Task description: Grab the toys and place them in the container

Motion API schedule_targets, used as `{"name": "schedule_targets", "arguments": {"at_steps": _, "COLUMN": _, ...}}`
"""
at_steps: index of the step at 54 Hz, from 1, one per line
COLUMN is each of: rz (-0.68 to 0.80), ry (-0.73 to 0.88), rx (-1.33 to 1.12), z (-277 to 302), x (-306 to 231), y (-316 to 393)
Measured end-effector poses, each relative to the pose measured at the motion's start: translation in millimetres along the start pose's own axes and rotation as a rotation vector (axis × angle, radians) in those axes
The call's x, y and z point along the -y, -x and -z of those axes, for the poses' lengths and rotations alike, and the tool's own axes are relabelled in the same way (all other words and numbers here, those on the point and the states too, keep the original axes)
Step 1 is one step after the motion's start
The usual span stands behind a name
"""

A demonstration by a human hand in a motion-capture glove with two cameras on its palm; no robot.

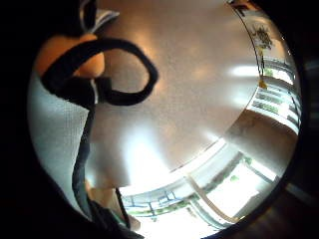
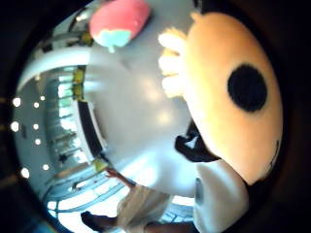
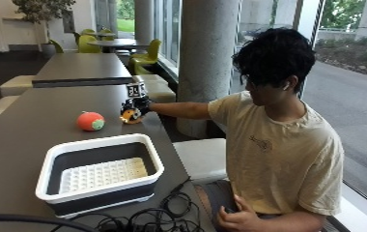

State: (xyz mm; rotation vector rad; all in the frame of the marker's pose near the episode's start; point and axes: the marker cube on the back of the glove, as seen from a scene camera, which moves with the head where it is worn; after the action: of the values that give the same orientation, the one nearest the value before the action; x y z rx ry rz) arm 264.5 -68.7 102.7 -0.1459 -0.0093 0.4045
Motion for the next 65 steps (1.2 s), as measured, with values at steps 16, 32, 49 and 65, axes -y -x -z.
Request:
{"name": "schedule_targets", "arguments": {"at_steps": 16, "rz": 0.171, "ry": -0.178, "rx": 0.033, "z": 44.7, "x": -33.9, "y": 87.9}}
{"name": "schedule_targets", "arguments": {"at_steps": 32, "rz": 0.380, "ry": -0.365, "rx": 0.038, "z": 131.2, "x": -86.8, "y": 191.2}}
{"name": "schedule_targets", "arguments": {"at_steps": 49, "rz": 0.580, "ry": -0.459, "rx": -0.006, "z": 186.0, "x": -104.5, "y": 281.2}}
{"name": "schedule_targets", "arguments": {"at_steps": 65, "rz": 0.707, "ry": -0.450, "rx": 0.026, "z": 216.1, "x": -101.8, "y": 403.7}}
